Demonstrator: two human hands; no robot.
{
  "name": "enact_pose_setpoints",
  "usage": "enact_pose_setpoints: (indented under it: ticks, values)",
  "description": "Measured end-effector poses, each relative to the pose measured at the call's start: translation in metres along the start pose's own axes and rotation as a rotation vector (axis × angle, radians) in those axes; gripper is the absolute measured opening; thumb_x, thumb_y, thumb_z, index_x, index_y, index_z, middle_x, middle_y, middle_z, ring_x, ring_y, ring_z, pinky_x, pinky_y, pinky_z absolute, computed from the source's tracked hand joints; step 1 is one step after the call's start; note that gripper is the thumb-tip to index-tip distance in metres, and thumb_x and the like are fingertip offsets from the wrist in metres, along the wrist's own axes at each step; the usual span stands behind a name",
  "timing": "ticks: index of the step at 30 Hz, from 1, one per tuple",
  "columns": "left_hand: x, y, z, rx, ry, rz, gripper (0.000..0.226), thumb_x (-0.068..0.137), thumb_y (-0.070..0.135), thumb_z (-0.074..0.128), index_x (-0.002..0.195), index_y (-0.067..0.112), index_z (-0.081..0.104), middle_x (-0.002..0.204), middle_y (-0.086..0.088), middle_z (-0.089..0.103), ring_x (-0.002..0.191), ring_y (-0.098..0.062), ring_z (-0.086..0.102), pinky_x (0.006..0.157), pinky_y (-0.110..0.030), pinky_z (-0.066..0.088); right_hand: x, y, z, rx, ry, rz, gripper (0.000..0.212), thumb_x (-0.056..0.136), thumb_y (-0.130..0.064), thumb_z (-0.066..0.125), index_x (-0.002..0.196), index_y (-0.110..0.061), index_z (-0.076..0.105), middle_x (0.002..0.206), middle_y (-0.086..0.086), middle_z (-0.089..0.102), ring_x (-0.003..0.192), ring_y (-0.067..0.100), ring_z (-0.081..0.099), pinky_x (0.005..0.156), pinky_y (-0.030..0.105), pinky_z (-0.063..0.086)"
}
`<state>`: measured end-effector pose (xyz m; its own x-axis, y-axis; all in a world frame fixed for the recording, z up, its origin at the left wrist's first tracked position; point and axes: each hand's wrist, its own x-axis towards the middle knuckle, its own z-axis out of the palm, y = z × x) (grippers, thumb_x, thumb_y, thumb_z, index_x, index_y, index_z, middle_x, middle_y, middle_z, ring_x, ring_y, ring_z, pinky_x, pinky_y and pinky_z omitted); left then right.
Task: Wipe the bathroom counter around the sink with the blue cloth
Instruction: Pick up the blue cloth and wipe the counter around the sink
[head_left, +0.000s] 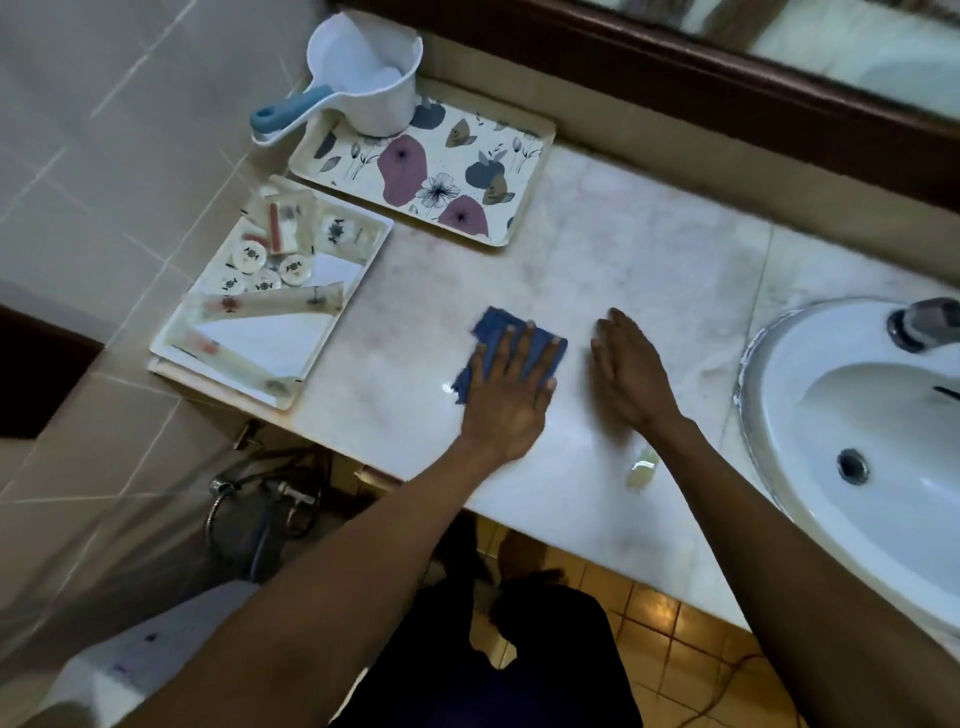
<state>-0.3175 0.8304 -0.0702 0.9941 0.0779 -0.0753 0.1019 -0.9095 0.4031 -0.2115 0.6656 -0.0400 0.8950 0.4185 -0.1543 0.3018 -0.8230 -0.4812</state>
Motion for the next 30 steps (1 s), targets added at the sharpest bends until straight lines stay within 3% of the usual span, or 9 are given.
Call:
enact_pose_setpoints:
  ticks: [3,6,8,11,13,18,23,27,30]
  values:
    - [-0.056,0.004,0.016,0.071,-0.054,0.252,0.053,0.109,0.041,0.025,0.160,0.037,0.012,0.169,0.002,0.012,0.157,-0.018,0.003,0.125,-0.046,-0.004,-0.021,0.032,-0.026,0.024,0.065,0.030,0.042,0.105,-0.026,0.038,0.137,-0.002,0.052,0.150,0.019,0.047,0.143,0.032,0.039,0.119,0.041,0.028]
    - [-0.066,-0.027,0.001,0.122,-0.086,0.290,0.052,0.110,0.038,0.026,0.160,0.036,0.012,0.169,0.005,0.007,0.156,-0.014,0.001,0.125,-0.042,-0.003,-0.039,0.064,-0.053,0.045,0.149,0.075,0.037,0.103,-0.020,0.046,0.133,-0.002,0.056,0.146,0.019,0.050,0.140,0.033,0.043,0.117,0.043,0.031]
    - [-0.046,-0.032,-0.011,0.103,-0.046,0.182,0.052,0.110,0.029,0.029,0.160,0.032,0.017,0.169,0.001,0.010,0.155,-0.015,0.001,0.124,-0.047,0.004,-0.053,0.085,-0.069,0.034,0.213,0.095,0.037,0.103,-0.020,0.047,0.133,-0.002,0.057,0.146,0.019,0.050,0.139,0.032,0.044,0.116,0.040,0.031]
    - [-0.003,0.006,-0.013,-0.001,-0.028,-0.148,0.051,0.111,0.029,0.022,0.161,0.028,0.013,0.170,-0.001,0.004,0.156,-0.020,-0.002,0.124,-0.050,0.002,-0.084,0.118,-0.090,0.045,0.312,0.150,0.040,0.103,-0.024,0.044,0.137,-0.005,0.052,0.151,0.016,0.045,0.142,0.029,0.038,0.117,0.037,0.027]
    - [0.014,0.049,0.001,-0.017,-0.028,-0.192,0.052,0.110,0.027,0.021,0.161,0.027,0.011,0.170,-0.002,0.003,0.157,-0.022,-0.003,0.125,-0.049,0.000,-0.108,0.141,-0.097,0.098,0.325,0.195,0.044,0.104,-0.027,0.042,0.142,-0.007,0.046,0.157,0.012,0.037,0.146,0.027,0.031,0.120,0.040,0.025]
    - [-0.016,0.167,0.047,-0.148,-0.043,0.073,0.048,0.106,0.017,0.035,0.155,0.014,0.036,0.162,-0.012,0.032,0.151,-0.035,0.026,0.119,-0.059,0.019,-0.154,0.192,-0.103,0.196,0.245,0.250,0.051,0.106,-0.036,0.034,0.151,-0.013,0.032,0.162,0.007,0.028,0.150,0.023,0.024,0.123,0.041,0.021]
    - [-0.094,0.160,0.078,0.088,-0.147,0.291,0.054,0.109,0.039,0.025,0.161,0.029,0.014,0.170,0.003,0.006,0.157,-0.019,0.000,0.125,-0.043,0.002,-0.175,0.221,-0.097,0.222,0.122,0.306,0.054,0.105,-0.043,0.032,0.151,-0.015,0.032,0.157,0.005,0.038,0.144,0.024,0.035,0.119,0.042,0.028]
    - [-0.098,0.101,0.046,0.145,-0.125,0.086,0.057,0.107,0.049,0.013,0.160,0.037,-0.002,0.169,0.009,-0.006,0.156,-0.015,-0.007,0.125,-0.047,0.004,-0.182,0.226,-0.087,0.200,0.150,0.330,0.048,0.104,-0.046,0.031,0.139,-0.018,0.048,0.143,0.004,0.055,0.131,0.028,0.050,0.109,0.044,0.039]
    - [-0.055,0.093,0.033,0.149,-0.068,-0.143,0.058,0.108,0.045,0.016,0.161,0.031,-0.002,0.170,0.001,-0.004,0.157,-0.022,-0.003,0.123,-0.054,0.010,-0.178,0.228,-0.085,0.173,0.176,0.336,0.044,0.102,-0.046,0.030,0.127,-0.020,0.057,0.132,0.001,0.062,0.123,0.026,0.054,0.103,0.043,0.042]
